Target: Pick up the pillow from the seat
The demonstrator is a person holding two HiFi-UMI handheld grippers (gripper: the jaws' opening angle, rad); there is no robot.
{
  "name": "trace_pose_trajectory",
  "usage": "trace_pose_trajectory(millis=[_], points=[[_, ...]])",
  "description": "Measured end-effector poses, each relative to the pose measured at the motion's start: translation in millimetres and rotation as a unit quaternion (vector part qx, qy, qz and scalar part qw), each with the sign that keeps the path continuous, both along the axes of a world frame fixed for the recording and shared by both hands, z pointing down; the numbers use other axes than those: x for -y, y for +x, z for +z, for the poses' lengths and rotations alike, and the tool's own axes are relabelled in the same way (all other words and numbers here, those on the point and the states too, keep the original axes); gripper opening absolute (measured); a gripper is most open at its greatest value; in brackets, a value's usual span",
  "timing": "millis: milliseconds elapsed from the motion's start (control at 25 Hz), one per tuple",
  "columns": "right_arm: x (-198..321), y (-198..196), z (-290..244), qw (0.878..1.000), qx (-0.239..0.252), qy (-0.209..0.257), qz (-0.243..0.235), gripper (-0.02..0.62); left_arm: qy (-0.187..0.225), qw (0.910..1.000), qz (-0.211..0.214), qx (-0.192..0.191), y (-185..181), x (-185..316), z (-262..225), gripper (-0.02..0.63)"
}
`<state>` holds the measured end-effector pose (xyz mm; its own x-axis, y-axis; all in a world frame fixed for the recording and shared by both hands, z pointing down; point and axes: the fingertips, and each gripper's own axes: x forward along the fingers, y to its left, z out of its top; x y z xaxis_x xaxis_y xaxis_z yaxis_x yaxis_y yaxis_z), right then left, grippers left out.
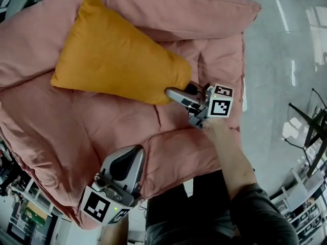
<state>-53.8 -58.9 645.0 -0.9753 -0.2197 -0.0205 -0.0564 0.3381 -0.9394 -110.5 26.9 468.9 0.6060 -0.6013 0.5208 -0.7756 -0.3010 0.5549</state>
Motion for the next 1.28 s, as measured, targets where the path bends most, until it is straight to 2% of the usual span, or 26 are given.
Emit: trace_pose_trajectory(millis=[320, 440, 800, 1040, 1280], points=[[-24.1, 40.9, -102.8, 0.996, -0.07, 0.046, 0.01, 0.114, 0.048, 0.9988, 0.002, 0.009, 3.7, -14.1, -92.0, 0.011], [-29.4, 51.7, -140.1, 0.995, -0.076, 0.057, 0.01, 0.11, 0.072, 0.9972, 0.004, 0.017, 5.4, -19.3, -125.0, 0.011], [-46.3, 65.6, -303.2, 0.993, -0.052, 0.101, 0.036, 0.11, 0.155, 0.9868, 0.0, 0.046, -7.4, -37.9, -244.3, 0.011], [-54.9, 56.7, -430.0, 0.987, -0.014, 0.148, 0.062, 0.11, 0.228, 0.9721, 0.001, 0.055, -13.9, -58.9, -325.7, 0.011], [-77.7, 52.4, -538.6, 0.98, 0.046, 0.175, 0.086, 0.11, 0.278, 0.9585, -0.016, 0.061, -27.3, -75.3, -385.6, 0.011]])
